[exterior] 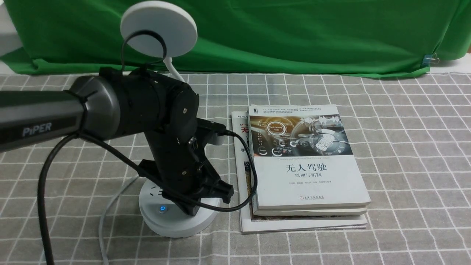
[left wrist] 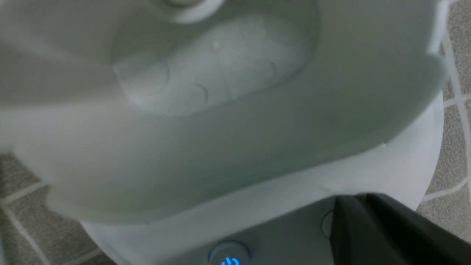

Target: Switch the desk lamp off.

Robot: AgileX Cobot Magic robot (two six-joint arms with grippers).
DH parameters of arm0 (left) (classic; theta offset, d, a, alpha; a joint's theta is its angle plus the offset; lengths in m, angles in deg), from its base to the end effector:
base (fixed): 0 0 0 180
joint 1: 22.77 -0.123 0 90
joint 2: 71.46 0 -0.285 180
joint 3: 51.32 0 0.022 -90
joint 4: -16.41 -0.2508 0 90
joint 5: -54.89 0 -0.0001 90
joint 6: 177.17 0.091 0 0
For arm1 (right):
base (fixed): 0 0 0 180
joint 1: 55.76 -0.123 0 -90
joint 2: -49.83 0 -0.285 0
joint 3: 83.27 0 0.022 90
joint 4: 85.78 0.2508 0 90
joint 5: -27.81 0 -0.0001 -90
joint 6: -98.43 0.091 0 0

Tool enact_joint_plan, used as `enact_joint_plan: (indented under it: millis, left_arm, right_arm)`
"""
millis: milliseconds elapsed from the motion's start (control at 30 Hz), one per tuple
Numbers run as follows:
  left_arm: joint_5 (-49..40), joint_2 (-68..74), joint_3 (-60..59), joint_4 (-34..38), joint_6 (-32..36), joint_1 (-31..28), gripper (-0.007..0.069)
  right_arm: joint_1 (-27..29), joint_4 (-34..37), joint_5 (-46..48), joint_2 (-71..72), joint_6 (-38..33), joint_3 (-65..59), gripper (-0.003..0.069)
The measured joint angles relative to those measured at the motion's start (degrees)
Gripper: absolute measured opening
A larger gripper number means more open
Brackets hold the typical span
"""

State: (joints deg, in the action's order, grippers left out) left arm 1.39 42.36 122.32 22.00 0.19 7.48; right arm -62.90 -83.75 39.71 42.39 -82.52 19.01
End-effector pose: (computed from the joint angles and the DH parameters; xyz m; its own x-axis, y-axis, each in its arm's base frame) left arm 0.3014 -0.1840 0.1865 -0.9068 0.4087 -0.1036 0.4178 0.9042 -0.0891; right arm 0.0552 0.0076 0.1917 -0.1242 0.0027 -0.9923 -0.1293 0.9914 0.0188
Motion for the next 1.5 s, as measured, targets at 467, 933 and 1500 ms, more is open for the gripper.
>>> enact_joint_plan:
  millis: [467,933,1500]
  left_arm:
    - [9.74,-21.47,-18.62,5.47,1.85,0.12,0.0019]
    - [41.82,-51.98,-46.24,5.85,3.79,0.17,0.0019]
    - [47.74,-57.53,-50.78,3.39,10.08,0.17,0.0019]
  right_arm:
    - [0.0,0.0,0.0,0.0,0.0,0.0,0.0036]
    - [0.0,0.0,0.0,0.0,0.0,0.0,0.0036]
    - [0.0,0.0,0.0,0.0,0.0,0.0,0.0036]
